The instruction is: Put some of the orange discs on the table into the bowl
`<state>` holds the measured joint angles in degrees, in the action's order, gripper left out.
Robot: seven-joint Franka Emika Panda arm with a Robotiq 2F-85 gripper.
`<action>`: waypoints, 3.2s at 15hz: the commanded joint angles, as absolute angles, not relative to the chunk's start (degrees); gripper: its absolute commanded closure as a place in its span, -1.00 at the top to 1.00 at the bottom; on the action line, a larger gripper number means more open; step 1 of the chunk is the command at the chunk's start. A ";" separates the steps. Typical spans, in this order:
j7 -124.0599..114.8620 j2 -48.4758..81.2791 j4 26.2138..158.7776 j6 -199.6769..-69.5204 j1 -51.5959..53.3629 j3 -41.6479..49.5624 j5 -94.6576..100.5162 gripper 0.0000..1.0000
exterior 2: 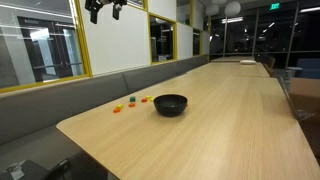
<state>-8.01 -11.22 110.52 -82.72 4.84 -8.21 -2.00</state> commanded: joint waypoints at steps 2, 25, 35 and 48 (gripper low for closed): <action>-8.08 -11.23 109.94 -82.60 5.20 -7.91 -1.95 1.00; -21.75 -6.95 136.64 -129.27 15.21 -18.86 -12.27 1.00; -42.73 9.98 133.17 -148.19 19.05 -18.33 4.16 1.00; -48.20 30.30 117.44 -150.45 24.98 -5.71 9.49 1.00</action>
